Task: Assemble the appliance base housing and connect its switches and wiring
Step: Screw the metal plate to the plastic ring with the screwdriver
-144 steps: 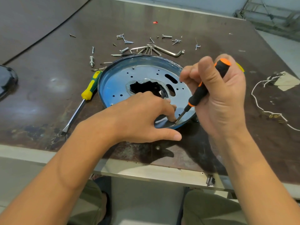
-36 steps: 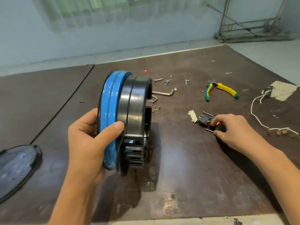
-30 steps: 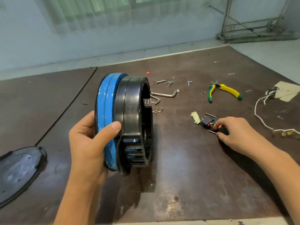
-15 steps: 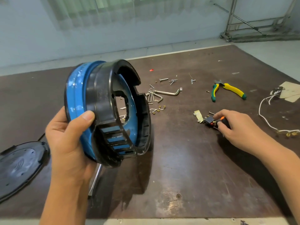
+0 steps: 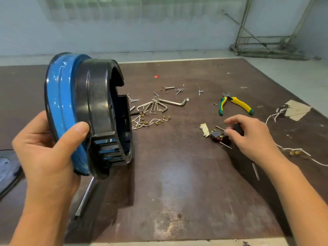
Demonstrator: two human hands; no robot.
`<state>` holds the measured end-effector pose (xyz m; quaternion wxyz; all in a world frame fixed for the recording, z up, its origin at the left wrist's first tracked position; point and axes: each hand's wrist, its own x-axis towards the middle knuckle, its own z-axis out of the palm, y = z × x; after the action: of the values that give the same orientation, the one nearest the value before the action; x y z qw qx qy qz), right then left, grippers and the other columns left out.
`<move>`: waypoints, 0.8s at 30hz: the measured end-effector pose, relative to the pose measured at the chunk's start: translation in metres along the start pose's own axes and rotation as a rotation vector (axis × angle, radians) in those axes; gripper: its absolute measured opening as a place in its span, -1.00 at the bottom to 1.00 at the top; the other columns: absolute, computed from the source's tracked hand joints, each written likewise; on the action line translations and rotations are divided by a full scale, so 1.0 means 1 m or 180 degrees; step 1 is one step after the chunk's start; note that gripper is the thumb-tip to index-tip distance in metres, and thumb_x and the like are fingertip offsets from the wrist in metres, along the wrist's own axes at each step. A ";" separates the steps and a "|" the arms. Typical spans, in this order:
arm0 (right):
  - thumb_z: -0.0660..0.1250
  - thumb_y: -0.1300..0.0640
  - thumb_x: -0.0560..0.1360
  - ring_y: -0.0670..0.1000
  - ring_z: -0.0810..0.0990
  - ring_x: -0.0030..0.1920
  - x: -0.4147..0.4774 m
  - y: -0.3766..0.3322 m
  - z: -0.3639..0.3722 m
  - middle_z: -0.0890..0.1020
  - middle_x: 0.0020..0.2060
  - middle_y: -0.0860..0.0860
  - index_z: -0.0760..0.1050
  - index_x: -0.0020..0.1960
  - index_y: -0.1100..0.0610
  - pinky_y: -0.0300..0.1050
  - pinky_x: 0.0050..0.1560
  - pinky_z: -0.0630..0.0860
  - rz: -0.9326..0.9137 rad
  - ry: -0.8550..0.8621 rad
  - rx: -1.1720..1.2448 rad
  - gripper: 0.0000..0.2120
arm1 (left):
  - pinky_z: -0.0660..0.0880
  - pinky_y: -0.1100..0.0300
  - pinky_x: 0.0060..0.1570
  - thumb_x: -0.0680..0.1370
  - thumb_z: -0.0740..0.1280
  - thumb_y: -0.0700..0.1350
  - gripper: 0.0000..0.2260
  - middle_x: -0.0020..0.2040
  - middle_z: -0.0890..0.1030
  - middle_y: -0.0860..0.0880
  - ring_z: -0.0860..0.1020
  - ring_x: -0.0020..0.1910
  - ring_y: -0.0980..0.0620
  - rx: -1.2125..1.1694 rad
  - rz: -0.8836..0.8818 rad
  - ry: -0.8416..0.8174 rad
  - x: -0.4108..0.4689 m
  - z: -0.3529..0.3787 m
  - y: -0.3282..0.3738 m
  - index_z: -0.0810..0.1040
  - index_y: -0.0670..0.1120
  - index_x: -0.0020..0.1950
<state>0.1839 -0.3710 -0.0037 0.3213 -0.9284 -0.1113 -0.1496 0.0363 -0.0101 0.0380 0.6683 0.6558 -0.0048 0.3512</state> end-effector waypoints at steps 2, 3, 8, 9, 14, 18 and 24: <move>0.45 0.22 0.50 0.03 0.62 -0.16 0.002 0.009 -0.007 0.64 -0.22 -0.16 0.62 0.06 0.02 -0.09 -0.03 0.46 0.0202 0.0107 -0.0010 -0.82 | 0.56 -0.16 0.00 0.39 0.52 0.11 -0.69 -0.02 0.66 -0.06 0.58 -0.06 -0.20 0.0217 0.0286 -0.0008 -0.010 0.019 0.003 0.64 0.05 0.08; 0.44 0.23 0.51 0.05 0.64 -0.16 0.002 0.013 -0.009 0.65 -0.20 -0.13 0.62 0.07 0.02 -0.02 0.02 0.53 0.0304 0.0121 -0.0012 -0.82 | 0.59 -0.05 -0.11 0.41 0.50 0.06 -0.78 -0.10 0.67 0.05 0.59 -0.13 -0.10 0.0364 0.0432 -0.0073 -0.015 0.030 0.003 0.65 0.09 0.02; 0.41 0.24 0.54 -0.13 0.67 -0.33 0.005 0.030 -0.017 0.68 -0.15 -0.11 0.60 0.09 -0.02 -0.24 -0.25 0.59 0.0633 0.0124 0.0188 -0.80 | 0.51 -0.01 -0.38 0.42 0.51 0.15 -0.75 -0.20 0.61 -0.13 0.55 -0.30 -0.15 0.0391 0.0571 -0.0278 -0.025 0.051 -0.005 0.64 0.03 -0.03; 0.39 0.25 0.55 -0.18 0.67 -0.34 0.006 0.032 -0.018 0.68 -0.14 -0.10 0.58 0.08 -0.04 -0.34 -0.33 0.54 0.0667 0.0128 0.0297 -0.79 | 0.49 -0.08 -0.42 0.41 0.51 0.17 -0.71 -0.18 0.57 -0.25 0.52 -0.30 -0.27 0.0385 0.0541 -0.0298 -0.025 0.053 -0.007 0.62 0.01 -0.03; 0.29 0.27 0.57 -0.10 0.64 -0.31 0.005 0.032 -0.013 0.65 -0.20 -0.04 0.56 0.02 -0.05 -0.05 -0.19 0.62 0.0649 0.0094 0.0493 -0.78 | 0.55 -0.01 -0.39 0.42 0.50 0.18 -0.70 -0.17 0.57 -0.24 0.52 -0.27 -0.31 0.0417 0.0427 -0.0415 -0.031 0.065 -0.010 0.63 0.02 0.00; 0.28 0.24 0.49 -0.19 0.47 -0.44 0.005 0.023 -0.007 0.56 -0.43 -0.15 0.56 -0.08 -0.08 -0.35 -0.45 0.32 0.0500 0.0164 0.0513 -0.78 | 0.56 0.09 -0.37 0.44 0.49 0.14 -0.77 -0.19 0.58 -0.12 0.53 -0.27 -0.21 0.0457 0.0513 -0.0504 -0.035 0.074 -0.006 0.63 0.07 0.00; 0.37 0.06 0.51 -0.13 0.56 -0.27 0.008 -0.009 0.029 0.60 -0.36 -0.10 0.61 0.03 -0.07 -0.22 -0.23 0.47 0.0205 -0.0512 0.0047 -0.88 | 0.54 -0.20 -0.36 0.43 0.47 0.03 -0.83 -0.17 0.56 -0.21 0.50 -0.21 -0.34 0.0462 0.0384 -0.0379 -0.035 0.077 -0.009 0.61 0.03 -0.04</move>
<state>0.1944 -0.3454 -0.0179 0.3228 -0.9382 -0.1079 -0.0633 0.0490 -0.0928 0.0250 0.5952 0.7207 -0.0584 0.3507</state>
